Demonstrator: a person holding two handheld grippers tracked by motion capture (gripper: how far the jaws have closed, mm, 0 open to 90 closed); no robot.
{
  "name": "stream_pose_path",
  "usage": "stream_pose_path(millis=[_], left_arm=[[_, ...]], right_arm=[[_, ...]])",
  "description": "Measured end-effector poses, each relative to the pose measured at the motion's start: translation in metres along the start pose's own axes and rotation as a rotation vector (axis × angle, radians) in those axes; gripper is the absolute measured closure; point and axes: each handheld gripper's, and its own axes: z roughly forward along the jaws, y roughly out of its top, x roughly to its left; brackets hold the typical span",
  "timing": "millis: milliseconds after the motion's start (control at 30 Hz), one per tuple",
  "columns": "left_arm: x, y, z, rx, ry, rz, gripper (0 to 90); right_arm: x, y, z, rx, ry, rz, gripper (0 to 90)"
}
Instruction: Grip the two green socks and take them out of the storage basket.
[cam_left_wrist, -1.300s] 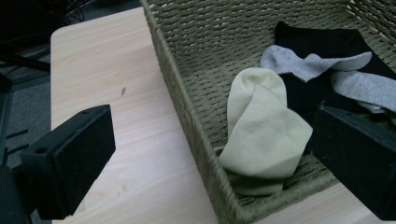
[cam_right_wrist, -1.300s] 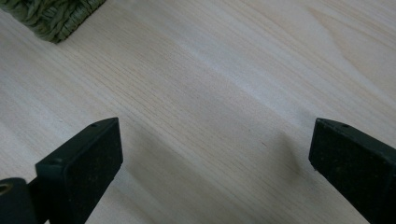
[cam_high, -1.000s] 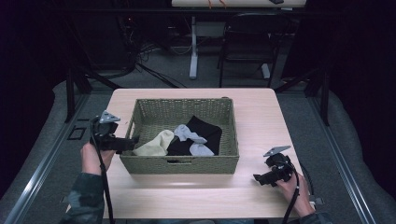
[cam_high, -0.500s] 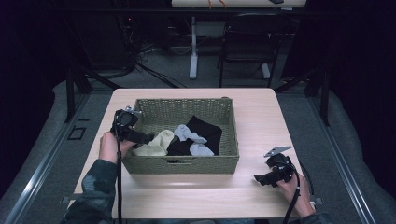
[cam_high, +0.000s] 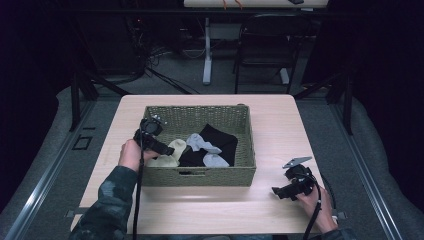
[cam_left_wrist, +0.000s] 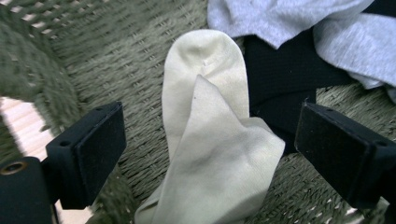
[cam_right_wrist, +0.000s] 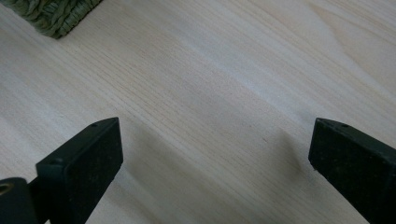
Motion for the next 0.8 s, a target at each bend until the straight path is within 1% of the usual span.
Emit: stream_pose_path(millis=[67, 100, 167, 200, 233, 333, 367, 400, 433, 467, 500, 533, 633, 700, 733, 767, 800], left_arm=[[-0.001, 0.003, 0.007, 0.034, -0.003, 0.004, 11.4], [-0.001, 0.003, 0.007, 0.034, -0.003, 0.004, 12.8], [-0.001, 0.005, 0.013, 0.069, -0.013, 0.005, 13.2], [-0.001, 0.006, 0.016, 0.095, -0.019, 0.001, 14.6], [-0.001, 0.007, 0.018, 0.104, -0.018, -0.002, 14.7], [-0.001, 0.01, 0.02, 0.134, -0.013, 0.012, 16.8], [-0.001, 0.01, 0.02, 0.134, -0.013, 0.012, 18.0], [-0.001, 0.012, 0.022, 0.158, -0.018, 0.016, 19.1], [0.0, 0.012, 0.024, 0.171, -0.019, 0.018, 21.3], [0.0, 0.013, 0.025, 0.181, -0.022, 0.018, 23.2], [0.0, 0.013, 0.025, 0.181, -0.022, 0.018, 24.1], [0.001, 0.014, 0.029, 0.202, -0.031, 0.02, 25.6], [0.003, 0.015, 0.034, 0.233, -0.053, 0.025, 32.7], [0.003, 0.016, 0.036, 0.242, -0.056, 0.022, 40.9], [0.003, 0.016, 0.037, 0.245, -0.052, 0.018, 40.9], [0.003, 0.016, 0.037, 0.251, -0.053, 0.02, 52.6], [0.002, 0.016, 0.036, 0.248, -0.053, 0.031, 58.1]], right_arm=[[0.0, 0.0, 0.0, 0.003, 0.0, -0.002, 2.2], [0.0, 0.0, 0.0, 0.003, 0.0, -0.002, 2.2], [0.0, 0.0, 0.0, 0.003, 0.001, -0.002, 2.2], [0.0, 0.0, 0.0, 0.003, 0.002, -0.003, 2.2], [0.0, 0.0, 0.0, 0.003, 0.002, -0.003, 2.2], [0.0, 0.0, 0.0, 0.003, 0.004, -0.002, 2.2], [0.0, 0.0, 0.0, 0.003, 0.003, -0.003, 2.2], [0.0, 0.0, 0.0, 0.007, -0.005, -0.007, 2.2], [0.0, 0.0, 0.0, -0.001, -0.001, 0.0, 2.2], [0.0, 0.0, 0.0, 0.002, 0.003, -0.003, 2.2], [0.0, 0.0, 0.0, 0.002, 0.003, -0.003, 2.2], [0.0, 0.0, 0.0, 0.003, -0.003, -0.003, 2.2], [0.0, 0.0, 0.0, 0.005, -0.003, -0.004, 2.2], [0.0, 0.0, 0.0, 0.009, -0.002, -0.007, 2.2], [0.0, 0.0, 0.0, 0.004, 0.006, -0.002, 2.2], [0.0, 0.0, 0.0, 0.007, 0.004, -0.004, 2.2], [0.0, 0.0, 0.0, 0.007, 0.004, -0.004, 2.2]])
